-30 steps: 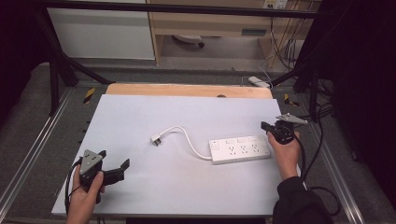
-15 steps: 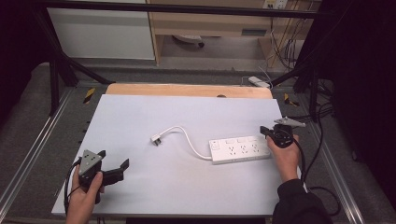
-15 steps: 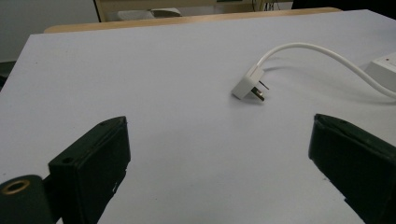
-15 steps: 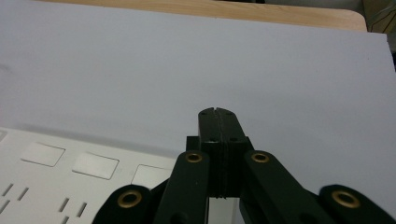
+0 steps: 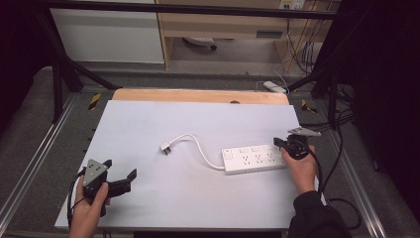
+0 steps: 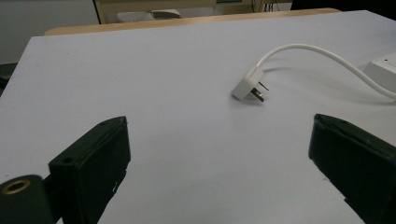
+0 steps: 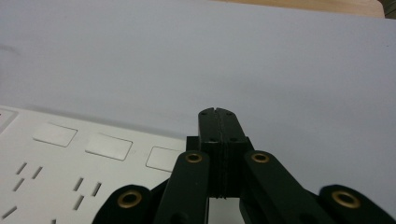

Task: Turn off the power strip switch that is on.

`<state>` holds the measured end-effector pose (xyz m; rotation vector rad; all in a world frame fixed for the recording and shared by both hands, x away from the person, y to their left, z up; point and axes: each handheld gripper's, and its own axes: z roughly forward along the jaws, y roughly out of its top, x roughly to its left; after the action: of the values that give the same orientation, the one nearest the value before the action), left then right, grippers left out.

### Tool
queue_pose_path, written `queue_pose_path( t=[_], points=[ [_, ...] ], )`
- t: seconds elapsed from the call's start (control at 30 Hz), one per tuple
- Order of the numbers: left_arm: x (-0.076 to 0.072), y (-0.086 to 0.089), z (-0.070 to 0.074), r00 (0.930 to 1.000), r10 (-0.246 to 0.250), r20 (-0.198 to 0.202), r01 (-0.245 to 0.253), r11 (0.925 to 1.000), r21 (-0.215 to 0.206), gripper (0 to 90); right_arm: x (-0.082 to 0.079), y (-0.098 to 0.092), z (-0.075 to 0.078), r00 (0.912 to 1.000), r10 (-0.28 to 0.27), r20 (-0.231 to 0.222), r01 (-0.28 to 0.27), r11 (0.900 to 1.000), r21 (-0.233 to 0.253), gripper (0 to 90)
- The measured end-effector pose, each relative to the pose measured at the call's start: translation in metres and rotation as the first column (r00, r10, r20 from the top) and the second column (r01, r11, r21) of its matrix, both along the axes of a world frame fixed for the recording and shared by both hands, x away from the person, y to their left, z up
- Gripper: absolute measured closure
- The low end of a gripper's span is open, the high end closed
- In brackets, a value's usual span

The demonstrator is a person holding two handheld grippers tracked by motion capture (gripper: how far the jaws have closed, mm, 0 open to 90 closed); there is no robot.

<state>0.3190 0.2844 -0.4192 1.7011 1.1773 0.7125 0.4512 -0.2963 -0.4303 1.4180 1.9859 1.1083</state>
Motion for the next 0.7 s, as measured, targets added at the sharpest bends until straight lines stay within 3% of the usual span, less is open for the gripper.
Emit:
queue_pose_path(
  t=[0.7],
  points=[
    [-0.0002, -0.0001, 0.0002, 1.0000, -0.007, 0.000, 0.007, 1.0000, 0.005, 5.6, -0.0010, 0.0077, -0.0029, 0.9990, 0.030, -0.032, -0.030, 0.999, -0.017, 90.0]
  ],
)
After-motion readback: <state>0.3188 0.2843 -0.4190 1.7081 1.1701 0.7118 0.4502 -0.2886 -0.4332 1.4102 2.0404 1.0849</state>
